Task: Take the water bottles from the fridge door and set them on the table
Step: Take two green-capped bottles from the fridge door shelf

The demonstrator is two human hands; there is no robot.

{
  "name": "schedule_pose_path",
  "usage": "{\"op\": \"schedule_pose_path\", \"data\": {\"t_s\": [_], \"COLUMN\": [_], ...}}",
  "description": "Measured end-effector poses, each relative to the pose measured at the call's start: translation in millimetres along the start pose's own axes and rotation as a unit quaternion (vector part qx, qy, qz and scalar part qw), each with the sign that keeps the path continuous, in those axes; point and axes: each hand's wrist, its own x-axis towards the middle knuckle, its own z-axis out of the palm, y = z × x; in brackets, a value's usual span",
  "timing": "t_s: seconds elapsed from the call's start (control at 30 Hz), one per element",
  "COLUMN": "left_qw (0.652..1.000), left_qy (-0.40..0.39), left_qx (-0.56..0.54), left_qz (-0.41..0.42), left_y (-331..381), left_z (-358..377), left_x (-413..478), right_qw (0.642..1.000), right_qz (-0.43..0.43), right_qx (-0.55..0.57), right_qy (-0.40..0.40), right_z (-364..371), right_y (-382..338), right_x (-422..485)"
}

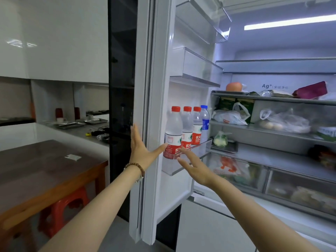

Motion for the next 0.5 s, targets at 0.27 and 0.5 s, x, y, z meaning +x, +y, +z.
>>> {"op": "schedule_pose_path", "data": {"t_s": [0.27, 0.5], "left_qw": [0.959, 0.931], "left_qy": [-0.027, -0.184], "left_qx": [0.106, 0.152], "left_qz": [0.260, 0.275], "left_y": [94.6, 167.8], "left_z": [80.0, 219.9], "left_x": [-29.5, -79.2], "right_qw": [0.989, 0.951], "right_qz": [0.049, 0.118], "right_qx": [-0.117, -0.229], "right_qy": [0.074, 0.173], "right_z": [-125.8, -291.5], "right_y": [56.0, 83.5], "right_x": [-87.6, -231.1]}}
